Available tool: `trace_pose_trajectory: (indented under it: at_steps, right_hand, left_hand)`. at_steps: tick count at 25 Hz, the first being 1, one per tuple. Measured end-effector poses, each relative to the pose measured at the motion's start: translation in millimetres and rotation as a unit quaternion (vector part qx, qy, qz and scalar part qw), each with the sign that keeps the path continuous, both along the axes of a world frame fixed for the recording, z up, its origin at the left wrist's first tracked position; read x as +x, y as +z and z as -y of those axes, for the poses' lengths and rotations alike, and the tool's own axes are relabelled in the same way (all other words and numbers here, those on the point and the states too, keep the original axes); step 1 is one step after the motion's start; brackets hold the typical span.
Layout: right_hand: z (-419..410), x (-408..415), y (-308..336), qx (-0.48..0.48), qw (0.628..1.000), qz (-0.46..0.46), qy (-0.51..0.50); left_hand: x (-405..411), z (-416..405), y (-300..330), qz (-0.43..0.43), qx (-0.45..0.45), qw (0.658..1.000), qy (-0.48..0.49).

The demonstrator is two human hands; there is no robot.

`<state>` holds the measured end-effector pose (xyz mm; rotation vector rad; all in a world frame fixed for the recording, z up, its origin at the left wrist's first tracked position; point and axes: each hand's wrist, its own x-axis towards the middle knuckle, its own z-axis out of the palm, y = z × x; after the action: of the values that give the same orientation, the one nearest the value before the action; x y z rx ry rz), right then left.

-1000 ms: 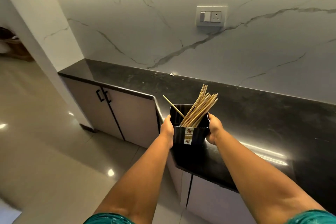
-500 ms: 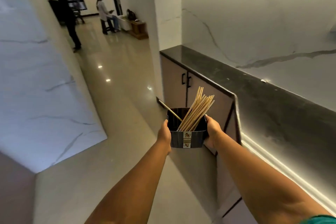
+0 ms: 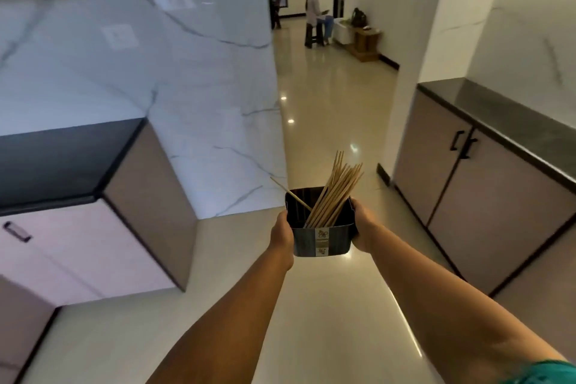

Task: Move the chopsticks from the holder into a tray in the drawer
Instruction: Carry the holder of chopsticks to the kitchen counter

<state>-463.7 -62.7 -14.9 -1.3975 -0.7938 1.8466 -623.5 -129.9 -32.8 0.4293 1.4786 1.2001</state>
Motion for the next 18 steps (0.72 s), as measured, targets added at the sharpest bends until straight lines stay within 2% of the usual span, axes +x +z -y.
trace_pose_trajectory:
  at_steps: [5,9,14,18]
  right_hand:
    - [63,-165,-3,0.012,0.994,0.000,0.104]
    - [123,-283,-3,0.017,0.978,0.014,0.206]
    - [210,-412,5,0.039,0.932,-0.007,0.360]
    - [286,-502,8,0.026,0.896,-0.005,0.443]
  left_hand:
    - [-145,95,1,-0.011,0.004,0.994,0.106]
    - [-238,184,6,-0.024,-0.003,0.975,0.221]
    - [-324,300,15,-0.008,0.009,0.930,0.368]
    - [-377,388,19,-0.020,0.009,0.884,0.467]
